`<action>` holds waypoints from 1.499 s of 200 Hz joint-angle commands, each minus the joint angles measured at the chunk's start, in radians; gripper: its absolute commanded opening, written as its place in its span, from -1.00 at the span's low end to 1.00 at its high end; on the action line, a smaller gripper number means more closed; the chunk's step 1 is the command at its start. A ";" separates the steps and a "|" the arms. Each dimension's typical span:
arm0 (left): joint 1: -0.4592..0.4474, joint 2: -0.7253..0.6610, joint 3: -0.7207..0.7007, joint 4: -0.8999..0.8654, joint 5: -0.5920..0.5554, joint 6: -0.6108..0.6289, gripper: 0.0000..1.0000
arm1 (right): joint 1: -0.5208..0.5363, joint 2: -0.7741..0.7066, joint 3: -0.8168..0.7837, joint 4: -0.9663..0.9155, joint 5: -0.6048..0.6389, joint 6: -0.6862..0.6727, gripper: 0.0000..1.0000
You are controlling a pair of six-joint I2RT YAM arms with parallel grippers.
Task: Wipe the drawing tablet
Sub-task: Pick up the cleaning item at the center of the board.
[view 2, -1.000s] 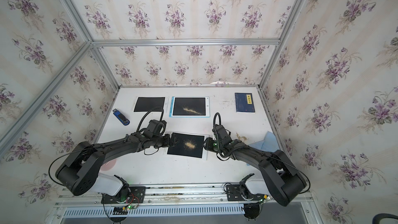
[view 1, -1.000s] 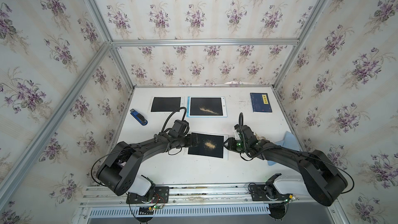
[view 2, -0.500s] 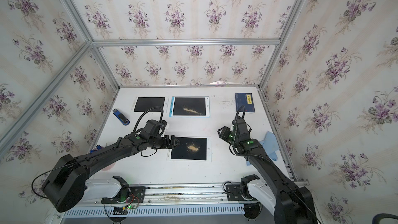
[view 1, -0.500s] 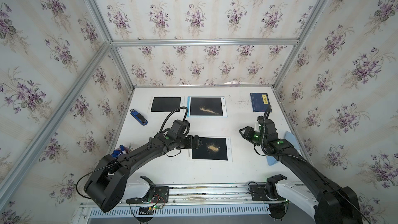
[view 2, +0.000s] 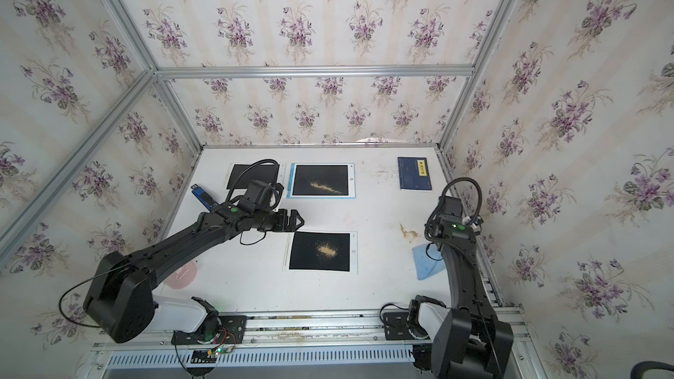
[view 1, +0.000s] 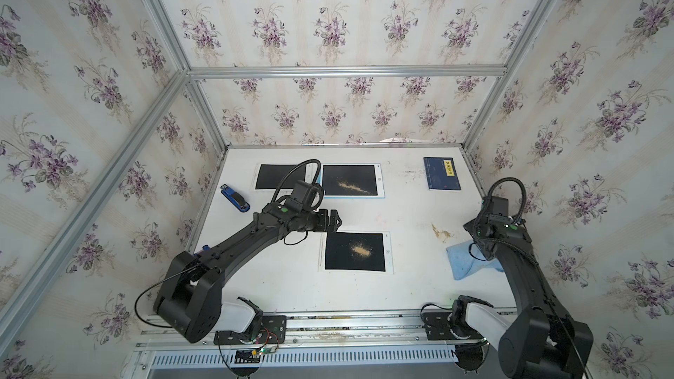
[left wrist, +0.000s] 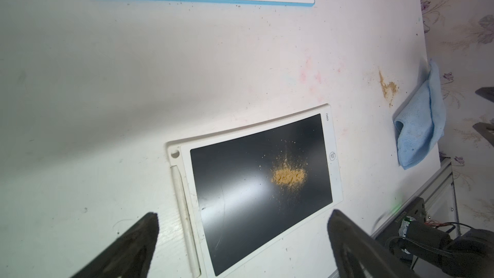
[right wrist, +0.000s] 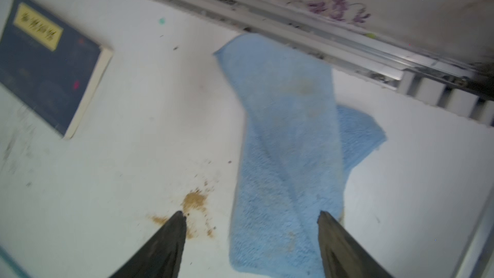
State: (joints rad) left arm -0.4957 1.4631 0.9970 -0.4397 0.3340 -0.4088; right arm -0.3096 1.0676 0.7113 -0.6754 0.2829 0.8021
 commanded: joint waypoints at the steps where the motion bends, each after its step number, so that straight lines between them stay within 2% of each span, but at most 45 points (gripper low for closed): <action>1: 0.005 0.081 0.063 -0.013 0.078 0.010 1.00 | -0.083 0.018 -0.028 0.014 -0.019 -0.047 0.56; 23: 0.005 0.137 0.111 -0.022 0.102 0.000 1.00 | -0.116 0.068 -0.036 0.042 -0.015 -0.055 0.44; 87: 0.006 0.165 0.109 0.004 0.106 -0.036 1.00 | -0.136 0.257 -0.029 0.128 -0.023 -0.074 0.34; 103: 0.005 0.167 0.110 -0.002 0.107 -0.030 1.00 | -0.148 0.279 -0.030 0.139 -0.033 -0.078 0.15; 118: 0.005 0.168 0.113 -0.010 0.105 -0.020 1.00 | -0.159 0.271 -0.035 0.149 -0.043 -0.077 0.09; 130: 0.005 0.165 0.112 -0.015 0.105 -0.014 1.00 | -0.163 0.249 -0.034 0.152 -0.044 -0.073 -0.04; 163: 0.005 0.146 0.093 -0.009 0.102 -0.004 1.00 | -0.164 0.151 -0.013 0.122 -0.014 -0.064 -0.79; 170: 0.005 0.143 0.089 -0.006 0.104 -0.004 1.00 | -0.164 0.128 -0.003 0.112 -0.002 -0.061 -0.87; 180: 0.006 0.141 0.084 -0.001 0.108 -0.003 1.00 | -0.164 0.094 0.010 0.094 0.015 -0.057 -0.89; 187: 0.005 0.141 0.080 0.002 0.114 -0.003 1.00 | -0.164 0.068 0.023 0.086 0.024 -0.055 -1.00; 234: 0.006 0.113 0.057 0.017 0.129 0.002 1.00 | -0.164 -0.102 0.063 0.051 0.012 -0.017 -1.00; 265: 0.006 0.085 0.037 0.024 0.134 0.007 1.00 | -0.163 -0.288 0.073 0.113 -0.067 -0.034 -1.00; 280: 0.008 0.064 0.018 0.040 0.137 0.006 0.99 | -0.162 -0.376 0.105 0.130 -0.067 -0.041 -1.00; 300: 0.009 0.040 -0.004 0.065 0.152 0.001 0.99 | -0.123 -0.388 0.190 0.096 -0.063 -0.062 -1.00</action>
State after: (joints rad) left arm -0.4892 1.5257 1.0100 -0.4236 0.4648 -0.4164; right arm -0.4633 0.6937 0.8337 -0.6018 0.2329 0.7624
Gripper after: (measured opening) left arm 0.997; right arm 0.049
